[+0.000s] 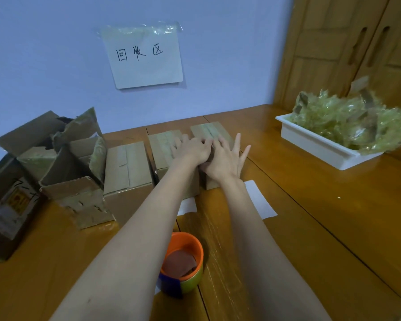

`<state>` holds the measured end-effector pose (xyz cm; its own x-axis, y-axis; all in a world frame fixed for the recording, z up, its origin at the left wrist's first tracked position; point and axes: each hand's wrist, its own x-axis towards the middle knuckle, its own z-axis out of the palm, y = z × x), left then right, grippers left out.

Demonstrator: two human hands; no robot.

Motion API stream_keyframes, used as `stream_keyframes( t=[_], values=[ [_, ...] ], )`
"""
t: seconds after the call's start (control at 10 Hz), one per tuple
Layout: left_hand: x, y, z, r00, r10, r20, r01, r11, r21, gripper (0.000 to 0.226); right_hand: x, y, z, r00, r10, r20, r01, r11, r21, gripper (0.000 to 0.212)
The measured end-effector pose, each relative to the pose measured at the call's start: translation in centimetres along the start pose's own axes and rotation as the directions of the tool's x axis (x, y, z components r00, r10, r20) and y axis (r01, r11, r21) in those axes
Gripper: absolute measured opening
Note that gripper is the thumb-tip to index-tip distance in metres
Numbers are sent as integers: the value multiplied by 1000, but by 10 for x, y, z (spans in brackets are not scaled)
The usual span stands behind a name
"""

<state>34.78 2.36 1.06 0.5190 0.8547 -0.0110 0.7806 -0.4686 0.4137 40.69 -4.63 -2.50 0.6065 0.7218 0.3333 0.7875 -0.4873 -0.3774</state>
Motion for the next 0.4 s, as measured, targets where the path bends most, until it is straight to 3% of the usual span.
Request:
stream_keyframes(
  t=[0.2, 0.3, 0.4],
  values=[
    [-24, 0, -3, 996, 84, 30, -87, 990, 114, 62, 4, 0, -13, 978, -35, 208, 55, 994, -92, 72],
    [-29, 5, 0, 991, 121, -57, -111, 983, 149, 59, 3, 0, -21, 961, -38, 274, 67, 993, -98, 79],
    [-33, 10, 2, 972, 150, -180, -143, 988, 53, 52, 0, 1, -28, 962, -71, 263, 95, 992, -81, 85]
  ],
)
